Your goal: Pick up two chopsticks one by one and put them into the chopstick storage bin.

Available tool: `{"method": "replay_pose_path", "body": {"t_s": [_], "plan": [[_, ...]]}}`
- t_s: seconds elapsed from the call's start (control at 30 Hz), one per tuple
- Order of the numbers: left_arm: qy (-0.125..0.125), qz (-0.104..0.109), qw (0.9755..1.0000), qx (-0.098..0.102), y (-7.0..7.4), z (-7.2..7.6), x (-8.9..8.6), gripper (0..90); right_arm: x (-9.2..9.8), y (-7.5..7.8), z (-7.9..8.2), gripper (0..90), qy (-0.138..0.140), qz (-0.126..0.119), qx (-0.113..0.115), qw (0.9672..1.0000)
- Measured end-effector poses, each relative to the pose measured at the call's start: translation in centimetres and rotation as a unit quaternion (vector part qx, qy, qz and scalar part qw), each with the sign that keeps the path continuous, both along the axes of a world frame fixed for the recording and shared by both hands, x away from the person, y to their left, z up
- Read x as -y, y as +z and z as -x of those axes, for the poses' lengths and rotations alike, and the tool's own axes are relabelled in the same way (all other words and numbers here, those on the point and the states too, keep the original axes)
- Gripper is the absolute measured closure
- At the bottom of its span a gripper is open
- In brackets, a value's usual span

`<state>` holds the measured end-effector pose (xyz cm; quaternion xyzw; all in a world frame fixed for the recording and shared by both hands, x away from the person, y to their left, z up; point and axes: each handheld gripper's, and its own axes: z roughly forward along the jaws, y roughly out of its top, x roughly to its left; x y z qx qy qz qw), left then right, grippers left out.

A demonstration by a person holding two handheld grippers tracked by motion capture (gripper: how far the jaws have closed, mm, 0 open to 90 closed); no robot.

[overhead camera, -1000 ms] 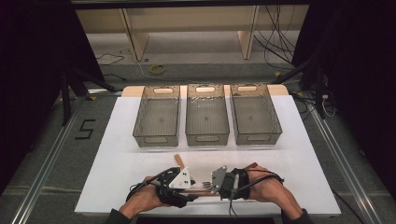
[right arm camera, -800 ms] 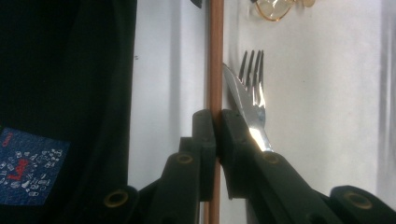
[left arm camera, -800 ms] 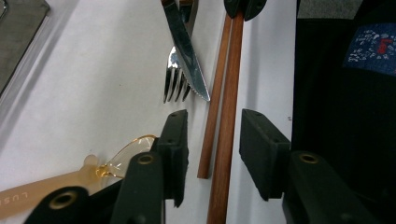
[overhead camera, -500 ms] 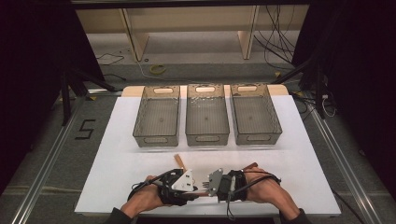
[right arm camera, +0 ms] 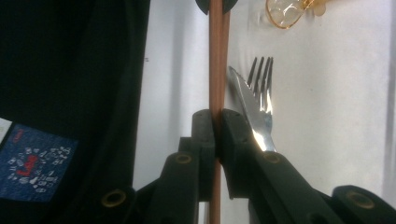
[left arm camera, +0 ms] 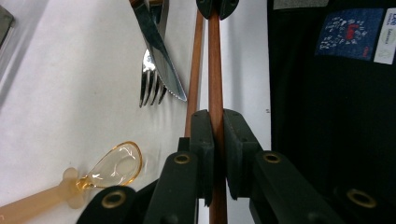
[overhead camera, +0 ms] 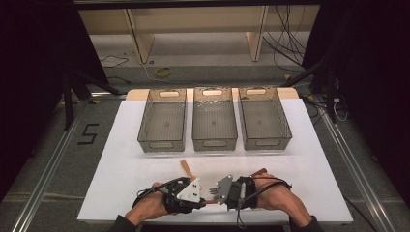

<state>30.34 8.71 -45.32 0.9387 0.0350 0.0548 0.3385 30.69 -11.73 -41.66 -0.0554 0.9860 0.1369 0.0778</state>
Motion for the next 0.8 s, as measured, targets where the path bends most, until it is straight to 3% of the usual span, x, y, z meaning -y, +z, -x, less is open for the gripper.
{"method": "replay_pose_path", "body": {"t_s": [0.03,0.07,0.17,0.23,0.27,0.3,0.43,0.6,0.67,0.7,0.73,0.8], "plan": [[0.003,-0.002,1.0000,0.001,0.0,0.0,-0.1,82.9,0.1,0.1,0.0,79.6,-0.007,-0.001,0.003,1.0000],[0.009,0.001,1.0000,0.002,0.0,-0.2,-0.2,82.9,0.3,0.6,-0.1,69.3,-0.022,-0.011,-0.004,0.9997],[0.029,0.006,0.9996,0.002,0.0,-0.6,-0.8,82.9,0.8,1.1,-0.1,63.6,-0.036,-0.027,0.003,0.9990],[0.054,0.014,0.9984,0.004,0.3,-1.0,-1.4,82.9,1.6,2.0,-0.5,55.7,-0.060,-0.069,0.004,0.9958],[0.054,0.014,0.9984,0.004,0.3,-1.0,-1.4,82.9,1.6,2.0,-0.5,55.7,-0.060,-0.069,0.004,0.9958],[0.063,0.018,0.9978,0.004,0.3,-1.2,-1.7,82.9,2.1,2.3,-0.6,52.8,-0.074,-0.089,-0.001,0.9933],[0.098,0.030,0.9947,0.003,0.6,-1.8,-2.5,82.9,2.9,2.2,-0.7,45.6,-0.097,-0.109,-0.008,0.9893],[0.147,0.045,0.9881,-0.004,1.2,-2.6,-3.7,82.9,3.9,1.2,-0.8,40.3,-0.120,-0.110,-0.015,0.9866],[0.167,0.055,0.9843,-0.011,1.5,-3.0,-4.2,82.9,4.3,0.7,-0.8,40.0,-0.129,-0.111,-0.018,0.9852],[0.186,0.062,0.9806,-0.010,1.6,-3.3,-4.6,82.9,4.5,0.5,-0.8,39.9,-0.135,-0.108,-0.022,0.9847],[0.186,0.062,0.9806,-0.010,1.6,-3.3,-4.6,82.9,4.7,0.3,-0.8,39.7,-0.137,-0.107,-0.024,0.9845],[0.202,0.072,0.9765,-0.013,1.8,-3.7,-5.2,82.9,4.9,-0.2,-0.8,39.1,-0.142,-0.105,-0.029,0.9840]]}}
